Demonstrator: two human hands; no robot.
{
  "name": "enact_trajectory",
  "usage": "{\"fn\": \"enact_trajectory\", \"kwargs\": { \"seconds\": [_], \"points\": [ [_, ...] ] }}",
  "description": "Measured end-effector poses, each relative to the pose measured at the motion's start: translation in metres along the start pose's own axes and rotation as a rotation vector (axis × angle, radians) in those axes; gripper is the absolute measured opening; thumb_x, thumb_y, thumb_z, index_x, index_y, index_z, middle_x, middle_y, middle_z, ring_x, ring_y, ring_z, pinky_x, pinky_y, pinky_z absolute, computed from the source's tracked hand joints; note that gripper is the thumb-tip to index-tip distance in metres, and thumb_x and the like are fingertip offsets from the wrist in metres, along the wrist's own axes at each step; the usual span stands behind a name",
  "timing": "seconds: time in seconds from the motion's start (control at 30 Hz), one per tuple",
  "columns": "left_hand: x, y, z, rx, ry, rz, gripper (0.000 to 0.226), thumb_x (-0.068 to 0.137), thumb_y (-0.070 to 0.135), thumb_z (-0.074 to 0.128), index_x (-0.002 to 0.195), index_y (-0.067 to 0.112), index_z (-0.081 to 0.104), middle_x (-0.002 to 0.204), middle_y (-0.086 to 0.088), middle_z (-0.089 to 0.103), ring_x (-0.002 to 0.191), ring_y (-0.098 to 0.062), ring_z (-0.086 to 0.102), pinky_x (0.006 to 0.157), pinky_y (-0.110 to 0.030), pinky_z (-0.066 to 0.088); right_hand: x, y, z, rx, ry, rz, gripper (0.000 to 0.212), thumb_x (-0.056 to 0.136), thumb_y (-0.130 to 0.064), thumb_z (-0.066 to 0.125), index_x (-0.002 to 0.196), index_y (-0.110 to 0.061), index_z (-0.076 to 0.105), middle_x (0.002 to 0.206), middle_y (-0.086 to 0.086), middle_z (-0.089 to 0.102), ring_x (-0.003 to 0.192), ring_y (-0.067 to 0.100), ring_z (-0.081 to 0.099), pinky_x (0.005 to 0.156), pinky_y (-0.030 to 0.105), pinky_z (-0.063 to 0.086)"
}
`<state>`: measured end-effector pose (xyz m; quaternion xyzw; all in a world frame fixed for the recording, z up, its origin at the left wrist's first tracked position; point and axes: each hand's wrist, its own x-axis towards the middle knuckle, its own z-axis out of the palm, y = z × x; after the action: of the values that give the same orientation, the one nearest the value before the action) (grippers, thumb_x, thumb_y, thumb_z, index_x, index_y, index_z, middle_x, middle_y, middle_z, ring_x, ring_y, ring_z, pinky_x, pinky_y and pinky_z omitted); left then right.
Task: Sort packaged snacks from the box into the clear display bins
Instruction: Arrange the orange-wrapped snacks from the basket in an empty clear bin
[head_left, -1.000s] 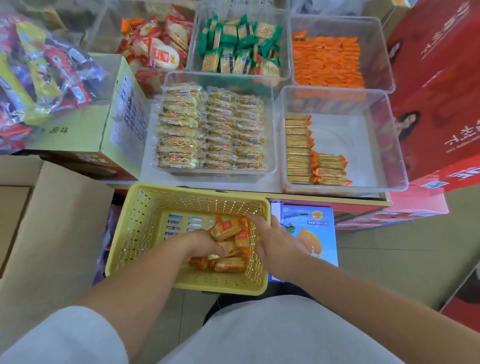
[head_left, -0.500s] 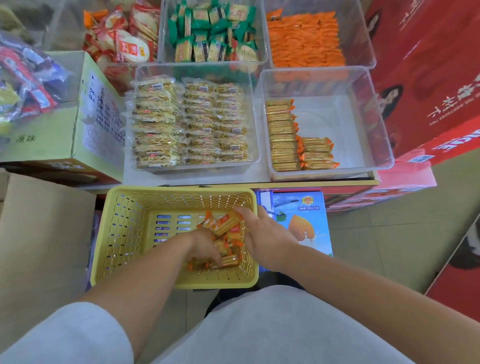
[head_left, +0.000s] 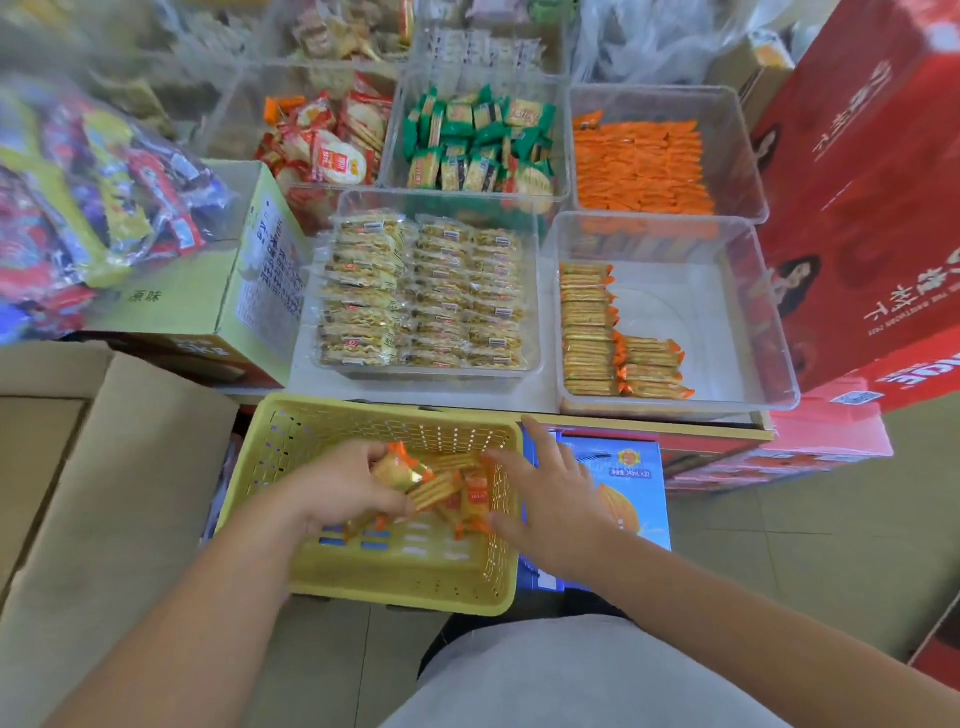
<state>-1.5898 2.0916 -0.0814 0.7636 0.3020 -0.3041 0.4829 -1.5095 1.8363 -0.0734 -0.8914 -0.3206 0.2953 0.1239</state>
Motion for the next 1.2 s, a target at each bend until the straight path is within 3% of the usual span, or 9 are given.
{"fn": "enact_trajectory", "kwargs": {
  "seconds": [0.07,0.17,0.3,0.47,0.63,0.8,1.0,1.1,1.2],
  "points": [
    [-0.021,0.012,0.004,-0.359,0.083,0.081,0.051,0.059,0.017,0.094,0.104,0.015,0.07,0.082,-0.001,0.079,0.067,-0.016,0.074,0.06,-0.035,0.058,-0.005,-0.004,-0.017,0.154,0.103,-0.035,0.066,0.089,-0.068,0.055,0.148,-0.044,0.035,0.163,-0.013,0.005,0.146,0.013,0.012,0.119,0.046,0.022],
    [-0.043,0.039,0.028,-0.753,0.107,0.143,0.049,0.058,0.018,0.089,0.102,0.011,0.068,0.085,-0.01,0.079,0.068,-0.023,0.074,0.049,-0.035,0.057,-0.013,-0.009,-0.043,0.569,0.097,-0.026,0.058,0.089,-0.067,0.055,0.138,-0.036,0.055,0.147,-0.015,0.046,0.135,0.001,0.037,0.118,0.036,0.032],
    [-0.053,0.078,0.068,-0.937,0.055,0.134,0.04,0.058,0.022,0.091,0.094,0.019,0.076,0.093,-0.015,0.078,0.078,-0.029,0.076,0.053,-0.036,0.057,-0.019,-0.002,-0.062,1.026,-0.048,-0.054,0.019,0.102,-0.033,0.058,0.117,-0.026,0.068,0.106,-0.009,0.074,0.107,0.008,0.067,0.091,0.023,0.052],
    [-0.046,0.122,0.109,-1.006,0.061,0.112,0.03,0.063,0.035,0.095,0.09,0.033,0.08,0.1,-0.013,0.079,0.079,-0.026,0.077,0.056,-0.035,0.059,-0.014,0.043,-0.08,1.242,-0.069,0.02,0.023,0.101,-0.023,0.06,0.12,-0.01,0.063,0.111,0.012,0.073,0.101,0.028,0.072,0.08,0.026,0.058],
    [-0.031,0.169,0.15,-1.177,0.226,-0.018,0.019,0.09,0.036,0.072,0.101,0.022,0.078,0.099,-0.013,0.079,0.079,-0.027,0.078,0.055,-0.033,0.058,-0.005,0.106,-0.105,1.315,-0.116,0.041,0.034,0.087,-0.037,0.072,0.115,-0.018,0.069,0.109,0.013,0.073,0.1,0.033,0.07,0.1,0.061,0.05],
    [-0.012,0.216,0.19,-1.208,0.321,-0.062,0.033,0.099,0.029,0.053,0.09,0.014,0.082,0.097,-0.015,0.079,0.077,-0.026,0.076,0.064,-0.036,0.058,-0.002,0.146,-0.126,1.302,-0.231,-0.031,0.031,0.083,-0.04,0.071,0.107,-0.021,0.072,0.104,0.015,0.074,0.093,0.024,0.072,0.083,0.041,0.059],
    [0.001,0.261,0.217,-1.222,0.404,-0.02,0.037,0.095,0.034,0.05,0.092,0.016,0.083,0.094,-0.015,0.078,0.076,-0.026,0.072,0.065,-0.033,0.053,0.004,0.162,-0.142,1.231,-0.224,-0.063,0.013,0.076,-0.039,0.057,0.074,-0.036,0.069,0.069,-0.004,0.069,0.063,0.004,0.064,0.053,0.017,0.048],
    [0.006,0.273,0.219,-1.251,0.436,0.001,0.049,0.099,0.052,0.047,0.105,0.019,0.081,0.108,-0.017,0.077,0.091,-0.029,0.075,0.074,-0.04,0.057,0.01,0.169,-0.145,1.203,-0.282,-0.069,0.011,0.089,-0.04,0.058,0.098,-0.04,0.064,0.099,0.003,0.072,0.084,0.009,0.07,0.067,0.025,0.054],
    [0.008,0.282,0.219,-1.254,0.433,0.055,0.058,0.086,0.063,0.064,0.125,0.022,0.069,0.116,-0.012,0.077,0.105,-0.028,0.075,0.077,-0.04,0.061,0.016,0.173,-0.146,1.176,-0.343,-0.115,0.05,0.09,-0.045,0.055,0.137,-0.051,0.042,0.115,-0.018,0.07,0.099,0.003,0.071,0.084,0.027,0.058]
  ]
}}
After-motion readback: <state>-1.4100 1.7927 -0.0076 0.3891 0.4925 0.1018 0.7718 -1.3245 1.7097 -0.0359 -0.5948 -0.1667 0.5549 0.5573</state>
